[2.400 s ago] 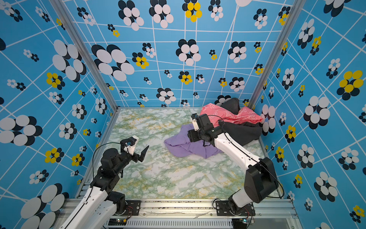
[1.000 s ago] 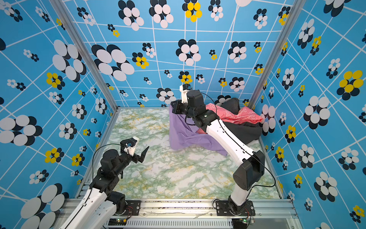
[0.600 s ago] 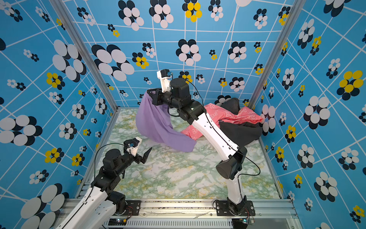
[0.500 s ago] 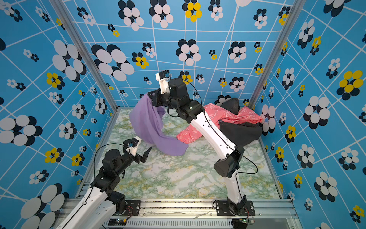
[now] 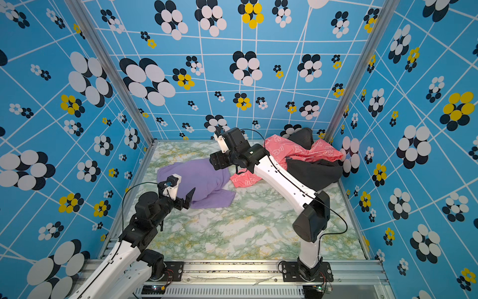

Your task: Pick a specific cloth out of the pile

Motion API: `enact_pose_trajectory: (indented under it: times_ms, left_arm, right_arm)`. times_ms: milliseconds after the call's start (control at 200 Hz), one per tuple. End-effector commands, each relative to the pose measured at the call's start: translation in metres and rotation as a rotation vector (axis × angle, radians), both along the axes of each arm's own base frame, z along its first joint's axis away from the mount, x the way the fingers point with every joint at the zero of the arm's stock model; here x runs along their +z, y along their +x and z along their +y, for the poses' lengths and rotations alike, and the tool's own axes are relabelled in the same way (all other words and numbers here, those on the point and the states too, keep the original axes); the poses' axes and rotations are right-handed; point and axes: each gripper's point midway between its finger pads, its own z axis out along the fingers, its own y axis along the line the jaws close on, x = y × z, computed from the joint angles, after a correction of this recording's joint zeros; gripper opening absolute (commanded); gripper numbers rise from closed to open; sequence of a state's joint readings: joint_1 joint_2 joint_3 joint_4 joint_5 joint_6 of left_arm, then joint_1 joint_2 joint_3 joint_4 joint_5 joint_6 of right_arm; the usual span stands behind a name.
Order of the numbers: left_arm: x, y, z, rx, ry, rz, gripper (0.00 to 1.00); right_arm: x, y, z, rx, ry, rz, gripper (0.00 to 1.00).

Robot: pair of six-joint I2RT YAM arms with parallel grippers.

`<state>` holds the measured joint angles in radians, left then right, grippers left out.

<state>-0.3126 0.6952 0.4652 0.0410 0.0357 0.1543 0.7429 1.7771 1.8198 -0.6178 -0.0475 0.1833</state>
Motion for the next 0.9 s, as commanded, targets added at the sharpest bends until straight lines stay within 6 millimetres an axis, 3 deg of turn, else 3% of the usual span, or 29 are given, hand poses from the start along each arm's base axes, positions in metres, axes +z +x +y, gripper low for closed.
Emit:
enact_pose_trajectory:
  times_ms: [0, 220, 420, 615, 895]
  left_arm:
    - [-0.006, 0.008, 0.002, 0.059, -0.052, 0.124, 0.99]
    - [-0.028, 0.022, 0.019, 0.319, -0.287, 0.416, 0.99]
    - [-0.053, 0.017, 0.035, 0.557, -0.703, 0.610, 0.99]
    - [-0.089, 0.013, 0.022, 0.675, -0.993, 0.784, 0.98]
    - [-0.135, 0.005, 0.006, 0.763, -1.148, 0.971, 0.99]
  right_arm:
    - [0.040, 0.001, -0.025, -0.071, 0.103, -0.170, 0.94]
    - [0.018, -0.014, -0.082, -0.181, 0.093, -0.157, 0.94]
    - [0.006, -0.024, -0.119, -0.256, 0.108, -0.158, 0.94]
    - [-0.005, -0.028, -0.129, -0.276, 0.105, -0.143, 0.94]
    - [-0.007, -0.030, -0.127, -0.278, 0.141, -0.128, 0.95]
